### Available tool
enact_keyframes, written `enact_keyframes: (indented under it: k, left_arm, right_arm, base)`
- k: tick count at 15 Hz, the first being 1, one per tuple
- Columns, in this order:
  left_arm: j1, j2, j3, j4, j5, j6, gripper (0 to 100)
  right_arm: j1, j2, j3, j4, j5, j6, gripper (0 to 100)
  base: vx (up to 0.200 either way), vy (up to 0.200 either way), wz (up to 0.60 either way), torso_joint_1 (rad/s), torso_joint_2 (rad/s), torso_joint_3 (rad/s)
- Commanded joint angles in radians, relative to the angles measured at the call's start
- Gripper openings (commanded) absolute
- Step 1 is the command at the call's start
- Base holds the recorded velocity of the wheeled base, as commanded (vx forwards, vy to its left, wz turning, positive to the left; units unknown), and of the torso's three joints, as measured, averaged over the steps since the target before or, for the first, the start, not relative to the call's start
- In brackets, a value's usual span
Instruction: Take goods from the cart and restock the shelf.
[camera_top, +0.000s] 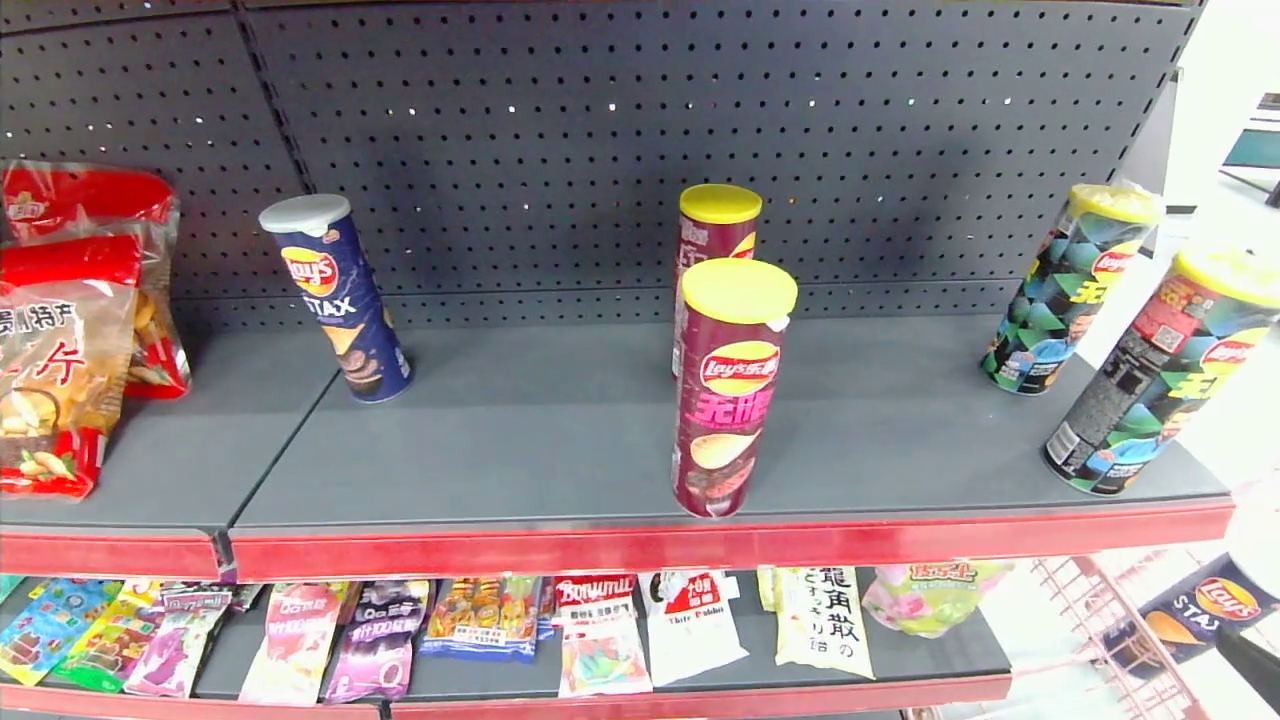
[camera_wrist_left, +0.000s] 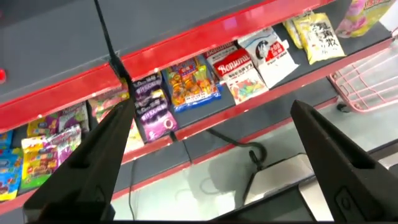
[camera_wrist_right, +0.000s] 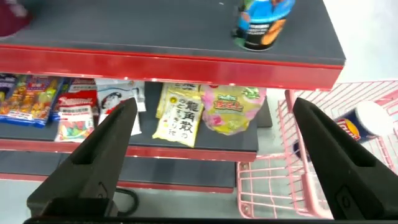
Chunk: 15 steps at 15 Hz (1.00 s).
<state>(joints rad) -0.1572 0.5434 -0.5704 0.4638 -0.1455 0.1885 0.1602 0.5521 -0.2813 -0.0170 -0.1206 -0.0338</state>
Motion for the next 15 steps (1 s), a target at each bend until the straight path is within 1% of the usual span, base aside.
enact_keyframes:
  k: [1,4,11,13,14,15]
  left_arm:
    - [0.001,-0.01,0.015,-0.007,0.0,0.002,100]
    - [-0.001,-0.025,0.026,-0.008,0.0,0.022,100]
    - [-0.001,-0.059,0.046,-0.002,0.0,0.039,100]
    - [-0.001,-0.082,0.061,-0.002,0.0,0.057,100]
    - [0.001,-0.105,0.084,-0.004,0.0,0.085,100]
    - [-0.001,-0.115,0.09,-0.005,0.0,0.091,100]
  right_arm:
    - [0.001,0.002,0.001,0.002,-0.001,0.0,100]
    - [0.002,0.005,0.008,0.002,-0.001,0.0,100]
    - [0.002,0.006,0.016,0.002,0.003,0.0,100]
    - [0.002,0.008,0.016,0.002,0.004,0.0,100]
    - [0.002,0.006,0.025,0.0,0.004,0.0,100]
    - [0.002,0.005,0.03,0.0,0.004,0.0,100]
  base:
    - [0.0,-0.2,0.0,0.017,0.01,0.007]
    - [0.0,-0.2,0.0,0.003,0.0,0.002]
    - [0.0,-0.2,0.0,0.003,0.0,0.003]
    - [0.0,-0.2,0.0,0.005,0.0,0.002]
    - [0.0,0.0,0.0,0.0,0.0,0.0]
    - [0.0,0.0,0.0,0.0,0.0,0.0]
